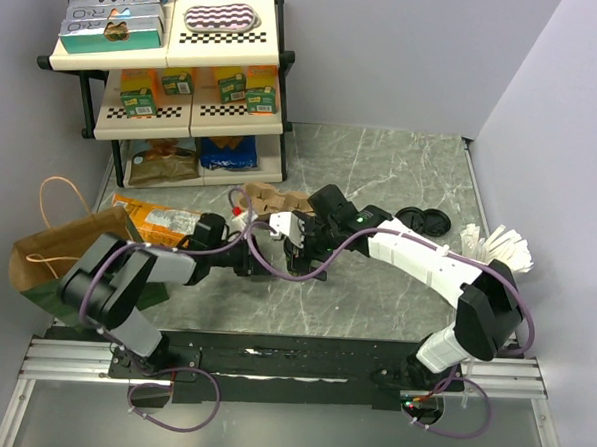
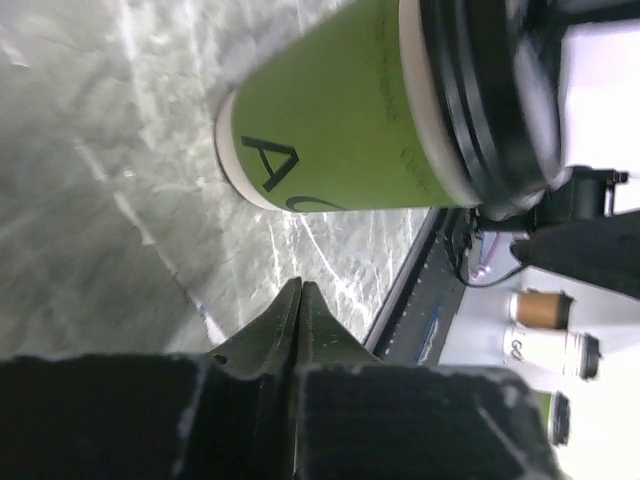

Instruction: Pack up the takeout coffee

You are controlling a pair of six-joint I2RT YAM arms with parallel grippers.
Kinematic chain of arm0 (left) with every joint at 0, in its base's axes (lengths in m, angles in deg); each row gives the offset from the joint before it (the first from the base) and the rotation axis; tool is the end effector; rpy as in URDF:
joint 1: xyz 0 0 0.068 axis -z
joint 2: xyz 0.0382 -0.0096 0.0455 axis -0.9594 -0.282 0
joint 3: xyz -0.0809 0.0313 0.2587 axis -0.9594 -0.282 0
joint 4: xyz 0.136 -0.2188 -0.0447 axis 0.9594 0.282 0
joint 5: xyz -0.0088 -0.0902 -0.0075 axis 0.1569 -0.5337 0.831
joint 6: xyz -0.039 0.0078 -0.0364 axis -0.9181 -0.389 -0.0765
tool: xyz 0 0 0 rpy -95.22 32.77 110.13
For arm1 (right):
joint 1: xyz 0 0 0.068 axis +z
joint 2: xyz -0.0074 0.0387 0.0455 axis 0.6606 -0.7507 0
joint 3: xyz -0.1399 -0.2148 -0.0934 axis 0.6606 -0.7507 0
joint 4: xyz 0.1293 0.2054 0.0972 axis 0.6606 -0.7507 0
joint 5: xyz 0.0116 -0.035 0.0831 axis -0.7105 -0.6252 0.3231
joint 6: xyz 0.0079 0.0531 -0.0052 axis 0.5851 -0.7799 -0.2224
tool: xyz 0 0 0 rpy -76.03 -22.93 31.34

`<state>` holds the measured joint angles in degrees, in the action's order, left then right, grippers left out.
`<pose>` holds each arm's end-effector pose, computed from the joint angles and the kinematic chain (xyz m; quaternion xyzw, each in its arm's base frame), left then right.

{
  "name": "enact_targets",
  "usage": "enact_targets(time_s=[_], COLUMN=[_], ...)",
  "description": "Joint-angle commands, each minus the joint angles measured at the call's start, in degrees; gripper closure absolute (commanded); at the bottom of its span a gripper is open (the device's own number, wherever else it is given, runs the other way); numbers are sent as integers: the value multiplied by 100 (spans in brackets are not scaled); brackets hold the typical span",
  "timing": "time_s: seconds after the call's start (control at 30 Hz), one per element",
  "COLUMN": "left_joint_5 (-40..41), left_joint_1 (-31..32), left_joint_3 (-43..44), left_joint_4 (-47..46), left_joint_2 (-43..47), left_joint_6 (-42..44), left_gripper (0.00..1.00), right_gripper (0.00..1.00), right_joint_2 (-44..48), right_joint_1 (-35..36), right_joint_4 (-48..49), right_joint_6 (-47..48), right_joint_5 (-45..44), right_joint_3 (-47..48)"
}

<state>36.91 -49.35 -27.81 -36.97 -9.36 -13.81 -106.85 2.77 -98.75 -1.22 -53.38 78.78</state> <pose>0.2293 -0.1310 0.1363 0.0861 0.8305 -0.5134 0.1984 0.2154 0.2283 0.2650 -0.6805 0.6457 0.1968 0.2850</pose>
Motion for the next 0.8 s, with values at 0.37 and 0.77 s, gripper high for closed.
enact_targets(time_s=[0.37,0.77], left_joint_5=[-544,-307], left_joint_1=[455,842], left_joint_3=[725,1357], left_joint_4=[-2164,-2972], left_joint_2=[-1765,-2600], left_joint_6=[-1069,-1499], left_gripper=[99,98], right_gripper=[5,8], right_joint_2=[51,474], right_joint_1=[70,114], right_joint_4=[241,-66], right_joint_6=[269,225], right_joint_5=[-668,-817], right_joint_3=[37,-262])
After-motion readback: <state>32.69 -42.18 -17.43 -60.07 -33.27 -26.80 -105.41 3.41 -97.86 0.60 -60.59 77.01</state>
